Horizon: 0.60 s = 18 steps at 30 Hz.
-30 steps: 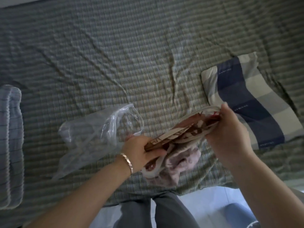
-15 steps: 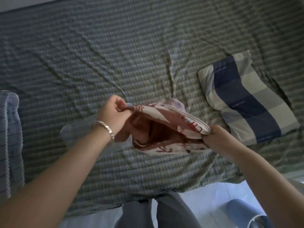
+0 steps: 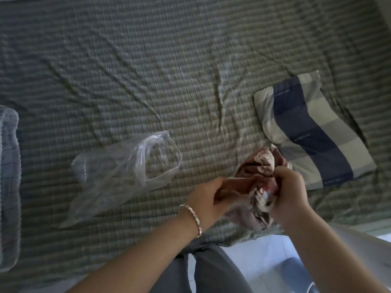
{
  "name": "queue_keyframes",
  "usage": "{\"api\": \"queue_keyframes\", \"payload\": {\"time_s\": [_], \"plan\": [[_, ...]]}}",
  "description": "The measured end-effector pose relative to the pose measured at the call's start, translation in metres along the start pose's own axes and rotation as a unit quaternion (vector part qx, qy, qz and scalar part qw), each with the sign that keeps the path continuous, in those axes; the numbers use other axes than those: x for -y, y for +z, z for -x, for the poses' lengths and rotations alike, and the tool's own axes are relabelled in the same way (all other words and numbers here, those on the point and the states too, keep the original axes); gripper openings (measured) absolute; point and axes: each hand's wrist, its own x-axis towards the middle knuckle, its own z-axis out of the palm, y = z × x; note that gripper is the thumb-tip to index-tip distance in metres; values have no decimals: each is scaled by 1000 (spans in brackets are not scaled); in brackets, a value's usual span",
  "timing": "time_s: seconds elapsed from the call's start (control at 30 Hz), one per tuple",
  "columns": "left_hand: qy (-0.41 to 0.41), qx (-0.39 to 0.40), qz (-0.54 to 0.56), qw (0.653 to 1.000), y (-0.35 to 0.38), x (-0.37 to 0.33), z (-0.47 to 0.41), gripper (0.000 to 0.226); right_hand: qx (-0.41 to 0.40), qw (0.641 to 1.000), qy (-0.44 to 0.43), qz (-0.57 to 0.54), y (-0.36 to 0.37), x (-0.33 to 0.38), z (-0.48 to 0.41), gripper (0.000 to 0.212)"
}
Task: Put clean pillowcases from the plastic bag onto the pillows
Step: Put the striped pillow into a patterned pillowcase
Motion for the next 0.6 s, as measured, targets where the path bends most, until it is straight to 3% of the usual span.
{"api": "queue_keyframes", "payload": {"time_s": [0.07, 0.13, 0.17, 0.27, 0.37, 0.43, 0.5, 0.53, 0.6], "plan": [[14, -56, -69, 996, 1, 6, 3, 14, 4, 1000, 13, 18, -12, 4, -3, 29], [78, -111, -173, 976, 0, 8, 3, 15, -38, 989, 82, 118, -23, 1, -6, 59], [127, -132, -217, 959, 0, 8, 4, 16, -59, 978, 132, 149, -28, -2, -5, 64], [220, -160, -272, 923, -2, 10, 11, 20, -59, 951, 248, 177, -36, -12, -4, 26], [290, -168, -312, 889, -8, 16, 26, 26, -39, 955, 262, 131, -39, -18, -4, 31], [311, -128, -306, 891, -9, 27, 41, 22, -12, 973, 223, 53, -35, -16, -5, 24], [241, -62, -243, 938, -8, 35, 56, 22, 7, 984, 175, -5, -24, -14, -3, 18], [156, -26, -171, 972, -8, 31, 60, 27, 32, 986, 161, -31, -18, -14, -1, 21], [-17, -25, -6, 1000, -5, 20, 57, 29, 83, 985, 148, -44, -13, -17, -1, 56]]}}
